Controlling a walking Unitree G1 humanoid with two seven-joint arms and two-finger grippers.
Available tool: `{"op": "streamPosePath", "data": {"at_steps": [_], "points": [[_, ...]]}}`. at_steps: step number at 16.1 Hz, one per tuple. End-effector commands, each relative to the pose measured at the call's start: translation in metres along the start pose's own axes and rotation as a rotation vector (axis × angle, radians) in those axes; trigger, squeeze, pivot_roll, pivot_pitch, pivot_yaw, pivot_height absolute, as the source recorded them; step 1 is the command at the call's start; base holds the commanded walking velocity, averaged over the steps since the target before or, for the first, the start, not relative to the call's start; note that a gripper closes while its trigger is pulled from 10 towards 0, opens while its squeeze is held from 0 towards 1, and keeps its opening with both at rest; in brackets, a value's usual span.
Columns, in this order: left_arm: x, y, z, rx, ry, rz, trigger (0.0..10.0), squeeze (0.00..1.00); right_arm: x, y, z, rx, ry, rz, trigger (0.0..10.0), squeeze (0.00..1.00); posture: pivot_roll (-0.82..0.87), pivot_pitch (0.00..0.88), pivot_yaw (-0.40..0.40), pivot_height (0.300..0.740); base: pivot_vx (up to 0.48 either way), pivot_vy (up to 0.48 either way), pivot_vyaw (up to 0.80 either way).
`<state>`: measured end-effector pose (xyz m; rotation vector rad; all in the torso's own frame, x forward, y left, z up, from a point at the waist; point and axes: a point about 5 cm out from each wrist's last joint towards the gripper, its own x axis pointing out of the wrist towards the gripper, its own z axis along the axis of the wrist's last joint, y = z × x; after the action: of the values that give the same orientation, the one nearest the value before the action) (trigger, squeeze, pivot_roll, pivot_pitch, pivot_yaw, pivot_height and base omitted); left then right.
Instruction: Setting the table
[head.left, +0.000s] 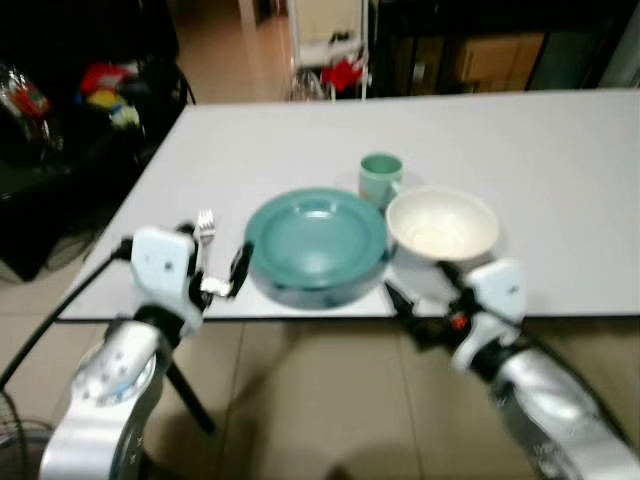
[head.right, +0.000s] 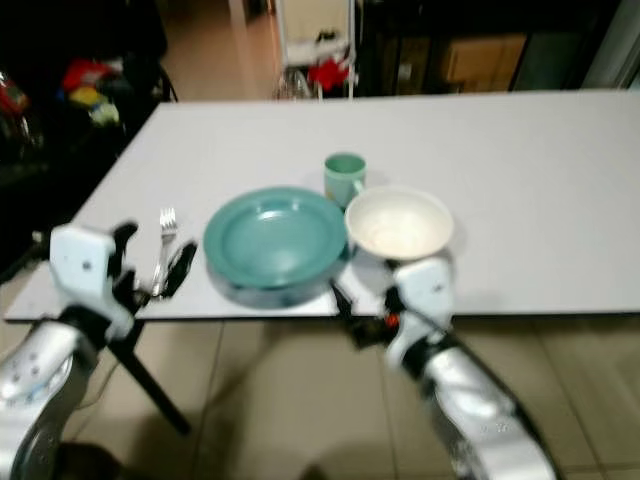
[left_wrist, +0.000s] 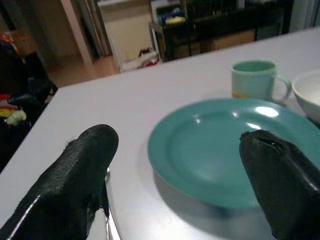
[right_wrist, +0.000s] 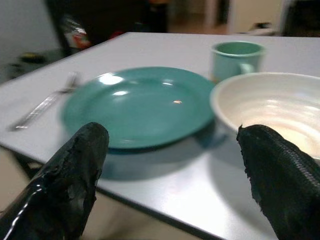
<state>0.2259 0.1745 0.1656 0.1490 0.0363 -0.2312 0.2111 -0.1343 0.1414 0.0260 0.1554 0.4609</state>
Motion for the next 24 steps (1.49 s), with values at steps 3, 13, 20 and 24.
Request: {"op": "streamPosePath", "data": {"at_steps": [3, 13, 20, 24], "points": [[0.007, 0.0, 0.002, -0.02, -0.004, -0.003, 10.0, 0.0, -0.001, -0.002, 0.009, -0.038, -0.043, 0.022, 10.0, 1.0, -0.04, 0.0, 0.112, 0.74, 0.0, -0.094, 0.8], [-0.004, 0.017, 0.007, 0.05, -0.081, 0.217, 10.0, 0.04, 0.002, -0.008, 0.026, -0.208, -0.112, 0.056, 10.0, 1.0, -0.01, 0.0, 0.068, 0.74, 0.0, 0.0, 0.8], [-0.004, 0.014, -0.013, -0.029, 0.036, 0.195, 10.0, 0.0, 0.004, -0.015, 0.007, -0.116, -0.034, -0.073, 10.0, 1.0, -0.02, 0.0, 0.099, 0.74, 0.0, 0.0, 0.8], [0.002, 0.019, -0.012, 0.01, 0.023, 0.209, 10.0, 0.0, 0.005, -0.02, 0.008, -0.111, -0.04, -0.138, 10.0, 1.0, -0.02, 0.0, 0.091, 0.74, 0.0, 0.0, 0.8]]}}
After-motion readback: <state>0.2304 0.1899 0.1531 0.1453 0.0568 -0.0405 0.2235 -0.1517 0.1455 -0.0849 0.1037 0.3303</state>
